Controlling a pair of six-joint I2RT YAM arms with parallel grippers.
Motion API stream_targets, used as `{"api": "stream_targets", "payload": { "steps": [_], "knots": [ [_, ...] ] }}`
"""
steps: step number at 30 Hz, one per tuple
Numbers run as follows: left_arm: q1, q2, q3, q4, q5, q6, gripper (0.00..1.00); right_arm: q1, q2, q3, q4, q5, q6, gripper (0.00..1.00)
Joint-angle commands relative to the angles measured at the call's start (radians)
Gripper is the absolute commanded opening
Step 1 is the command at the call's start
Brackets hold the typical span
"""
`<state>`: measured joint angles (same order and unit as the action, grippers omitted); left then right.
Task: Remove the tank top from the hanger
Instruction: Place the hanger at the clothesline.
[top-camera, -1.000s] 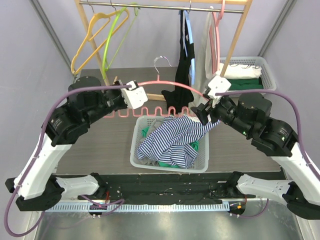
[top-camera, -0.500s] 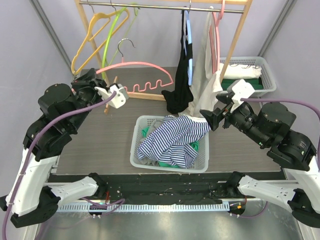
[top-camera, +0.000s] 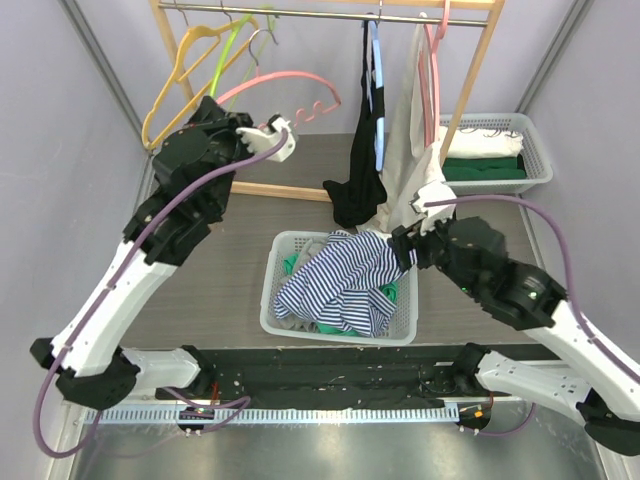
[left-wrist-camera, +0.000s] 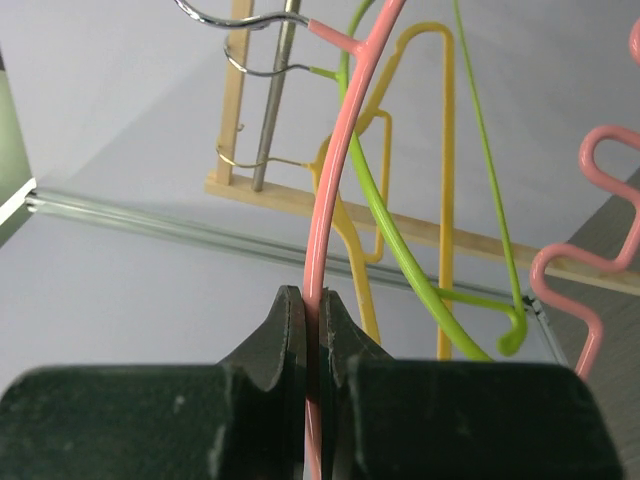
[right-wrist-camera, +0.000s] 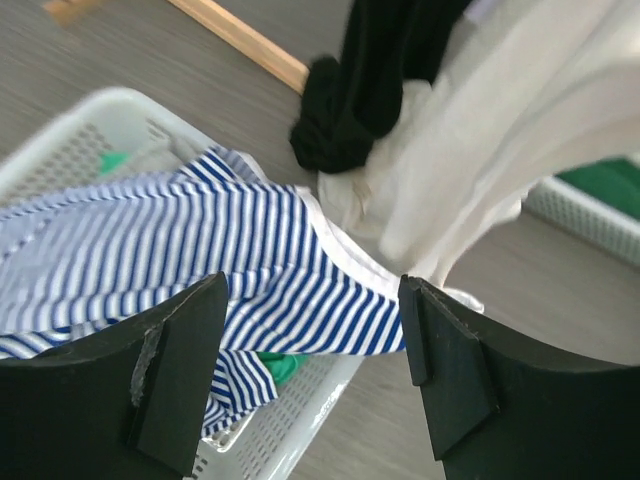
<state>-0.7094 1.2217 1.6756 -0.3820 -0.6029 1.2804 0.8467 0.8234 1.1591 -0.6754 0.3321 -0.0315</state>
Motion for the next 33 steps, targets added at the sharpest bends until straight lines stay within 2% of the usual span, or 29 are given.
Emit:
{"api": "stream_targets", "payload": {
  "steps": [1,3,7,14,21,24,28,33],
  "knots": [
    [-0.015,0.077,0.082,0.377,-0.130,0.121,0.00,0.000,0.010,-0.131,0.169,0.237,0.113,0.76],
    [-0.015,0.128,0.098,0.470,-0.152,0.177,0.00,0.000,0.005,-0.222,0.213,0.272,0.152,0.75],
    [-0.016,0.179,0.133,0.534,-0.166,0.234,0.00,0.000,0.026,-0.324,0.304,0.268,0.192,0.72],
    [-0.015,0.243,0.170,0.568,-0.199,0.283,0.00,0.000,0.088,-0.421,0.382,0.200,0.243,0.67],
    [-0.010,0.363,0.308,0.556,-0.242,0.316,0.00,0.031,0.154,-0.473,0.454,0.120,0.304,0.61],
    [-0.002,0.410,0.363,0.525,-0.264,0.313,0.00,0.044,0.174,-0.470,0.480,0.065,0.314,0.55],
    [0.004,0.444,0.397,0.508,-0.276,0.309,0.00,0.086,0.194,-0.473,0.516,0.021,0.332,0.48],
    [0.007,0.455,0.392,0.482,-0.290,0.304,0.00,0.227,0.229,-0.495,0.609,-0.028,0.352,0.44]
  ]
}}
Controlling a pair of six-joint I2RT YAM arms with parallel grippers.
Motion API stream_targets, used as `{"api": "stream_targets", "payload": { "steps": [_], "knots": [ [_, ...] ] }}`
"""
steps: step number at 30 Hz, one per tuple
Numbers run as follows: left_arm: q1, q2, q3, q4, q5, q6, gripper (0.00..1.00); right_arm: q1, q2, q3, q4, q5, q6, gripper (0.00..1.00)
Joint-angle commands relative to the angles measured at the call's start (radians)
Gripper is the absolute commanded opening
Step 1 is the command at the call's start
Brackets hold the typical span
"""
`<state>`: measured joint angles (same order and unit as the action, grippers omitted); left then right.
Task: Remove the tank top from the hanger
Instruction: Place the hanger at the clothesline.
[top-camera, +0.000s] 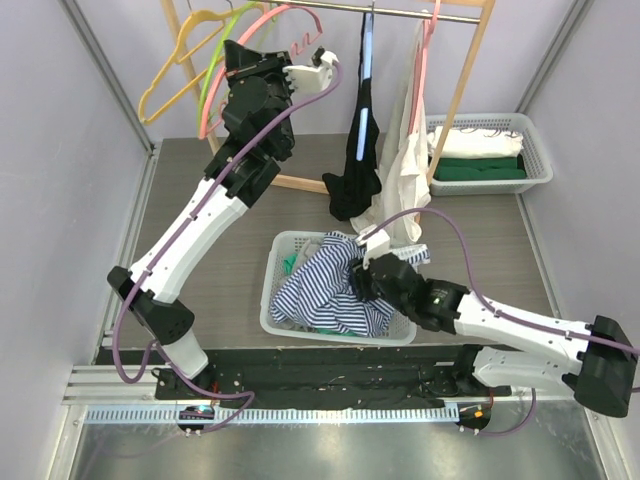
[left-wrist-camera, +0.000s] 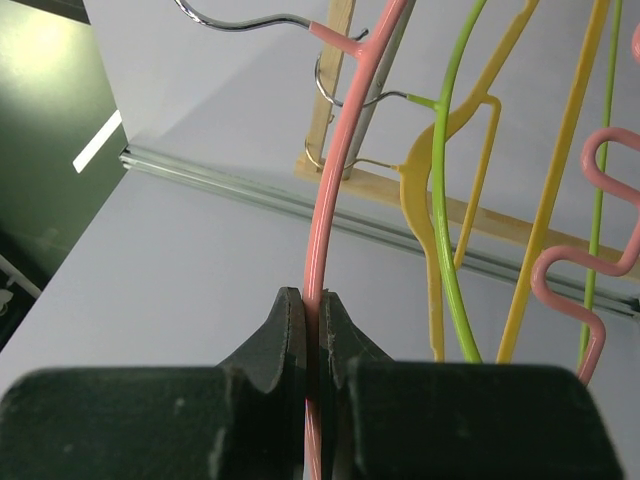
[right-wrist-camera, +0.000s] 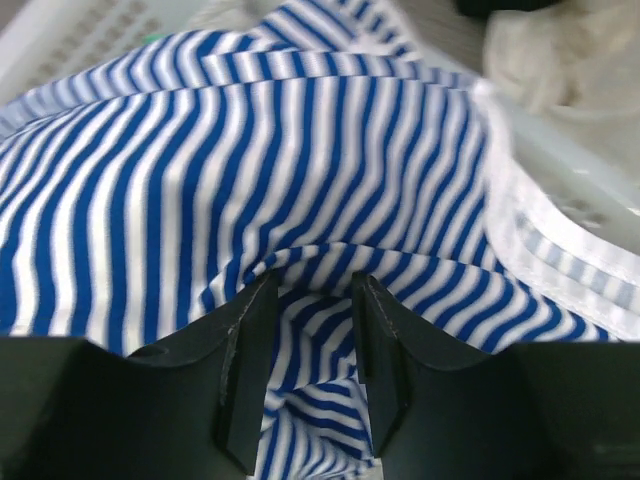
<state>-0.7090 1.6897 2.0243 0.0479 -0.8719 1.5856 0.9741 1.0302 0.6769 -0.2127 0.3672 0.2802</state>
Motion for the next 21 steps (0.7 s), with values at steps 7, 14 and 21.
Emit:
{"api": "stream_targets", "payload": {
  "steps": [7,14,21],
  "knots": [
    [0.008,-0.027,-0.004,0.004,-0.024,-0.025,0.00,0.229,0.079,0.023,0.208,-0.097,0.059,0.40],
    [0.020,0.010,0.025,-0.029,-0.019,-0.050,0.00,0.229,0.025,0.049,0.233,-0.137,0.074,0.38],
    [0.036,0.085,0.105,0.018,-0.027,-0.018,0.00,0.229,-0.045,0.041,0.182,-0.116,0.066,0.38]
  ]
}}
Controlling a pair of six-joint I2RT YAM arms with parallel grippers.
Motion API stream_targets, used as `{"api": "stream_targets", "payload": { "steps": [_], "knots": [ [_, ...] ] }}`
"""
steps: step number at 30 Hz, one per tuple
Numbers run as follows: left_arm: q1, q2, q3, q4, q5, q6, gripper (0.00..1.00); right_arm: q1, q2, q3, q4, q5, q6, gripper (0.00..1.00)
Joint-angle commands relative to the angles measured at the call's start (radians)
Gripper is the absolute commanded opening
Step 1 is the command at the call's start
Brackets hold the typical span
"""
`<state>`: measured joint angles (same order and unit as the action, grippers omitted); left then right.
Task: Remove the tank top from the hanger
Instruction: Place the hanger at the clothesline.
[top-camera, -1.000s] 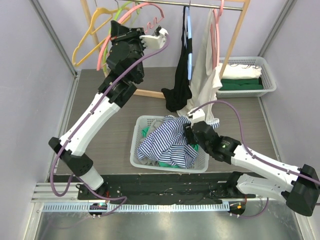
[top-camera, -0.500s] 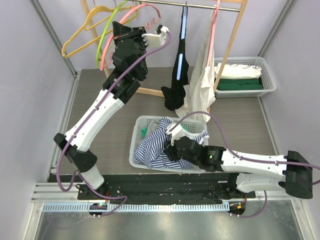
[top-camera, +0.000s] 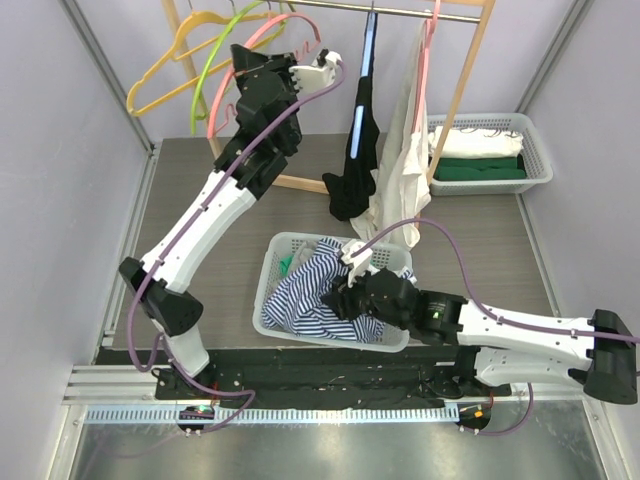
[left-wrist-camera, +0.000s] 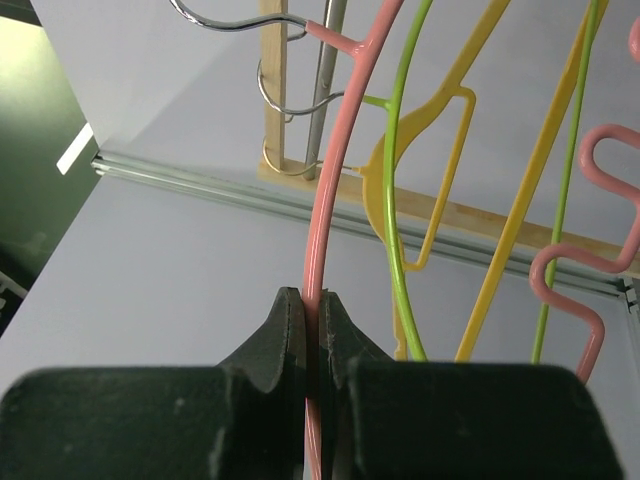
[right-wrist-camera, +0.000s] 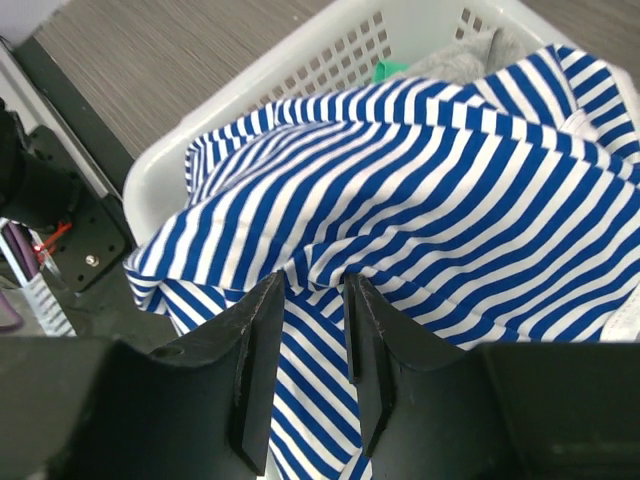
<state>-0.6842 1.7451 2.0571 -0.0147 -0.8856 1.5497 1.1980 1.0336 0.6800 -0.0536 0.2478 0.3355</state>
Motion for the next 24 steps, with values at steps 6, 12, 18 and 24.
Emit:
{"api": "stream_targets", "payload": {
  "steps": [6,12,18,24],
  "knots": [
    [0.009,0.059,0.094,0.157,-0.007,0.064,0.00,0.006,-0.066,0.018,0.012,0.005,0.020,0.38],
    [0.009,0.025,0.000,0.275,-0.010,0.098,0.00,0.006,-0.058,0.021,0.011,-0.007,0.013,0.36],
    [0.009,0.033,0.008,0.322,-0.013,0.101,0.00,0.006,-0.029,0.039,0.003,-0.019,0.002,0.34],
    [0.008,0.086,0.086,0.295,-0.047,0.079,0.00,0.006,-0.035,0.036,0.005,-0.024,0.003,0.32]
  ]
}}
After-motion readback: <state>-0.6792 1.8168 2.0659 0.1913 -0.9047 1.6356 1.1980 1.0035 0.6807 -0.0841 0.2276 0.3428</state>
